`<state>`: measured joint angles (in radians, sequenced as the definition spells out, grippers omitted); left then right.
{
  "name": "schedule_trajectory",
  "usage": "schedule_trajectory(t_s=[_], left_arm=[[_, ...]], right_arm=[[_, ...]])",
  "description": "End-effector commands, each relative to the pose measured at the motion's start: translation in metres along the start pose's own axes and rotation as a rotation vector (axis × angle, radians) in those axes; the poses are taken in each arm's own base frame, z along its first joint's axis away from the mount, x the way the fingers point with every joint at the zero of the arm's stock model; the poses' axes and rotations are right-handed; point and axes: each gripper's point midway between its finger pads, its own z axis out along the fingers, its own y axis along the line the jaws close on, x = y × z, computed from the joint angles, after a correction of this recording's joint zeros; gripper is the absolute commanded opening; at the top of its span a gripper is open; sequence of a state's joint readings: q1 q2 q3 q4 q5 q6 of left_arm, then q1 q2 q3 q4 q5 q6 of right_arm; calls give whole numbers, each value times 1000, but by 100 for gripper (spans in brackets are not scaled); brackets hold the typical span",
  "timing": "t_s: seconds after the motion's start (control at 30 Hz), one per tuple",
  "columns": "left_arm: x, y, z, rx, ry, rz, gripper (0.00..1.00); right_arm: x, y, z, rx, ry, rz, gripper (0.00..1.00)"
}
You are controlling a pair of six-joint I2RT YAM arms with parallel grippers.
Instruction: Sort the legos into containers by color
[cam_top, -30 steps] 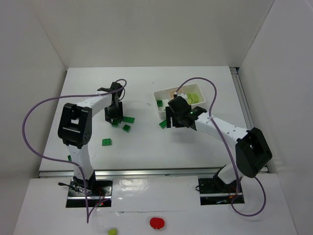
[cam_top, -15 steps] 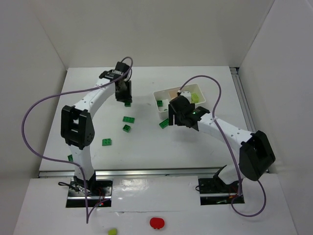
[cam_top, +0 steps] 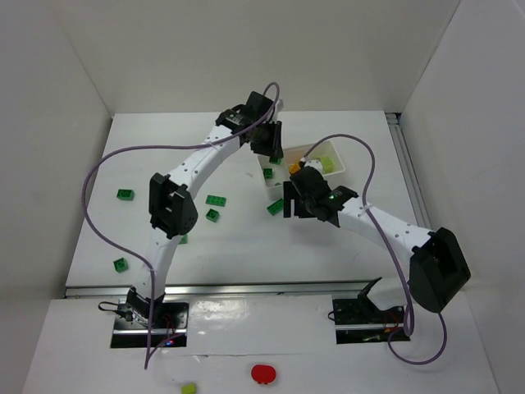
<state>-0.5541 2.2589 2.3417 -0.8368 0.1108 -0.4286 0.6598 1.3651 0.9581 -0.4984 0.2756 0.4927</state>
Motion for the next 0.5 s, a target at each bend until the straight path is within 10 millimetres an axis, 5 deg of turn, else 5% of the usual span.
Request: schedule_trajectory(t_s=[0.0, 0.13, 0.27, 0.3, 0.47], left_arm=[[2, -7, 13, 46, 15, -1, 40], [12, -13, 25, 70, 45, -6, 43], [17, -16, 29, 72, 57, -1, 77], [17, -17, 26, 73, 55, 0, 86], [-2, -23, -13, 63, -5, 17, 95]], right_arm=[[-4, 12, 4, -38, -39, 59, 84], [-13, 8, -3, -27, -113, 198, 84], [-17, 16, 1, -77, -126, 231, 84], [-10, 15, 9, -59, -101, 223, 84], [-17, 37, 23, -145, -121, 298, 84]])
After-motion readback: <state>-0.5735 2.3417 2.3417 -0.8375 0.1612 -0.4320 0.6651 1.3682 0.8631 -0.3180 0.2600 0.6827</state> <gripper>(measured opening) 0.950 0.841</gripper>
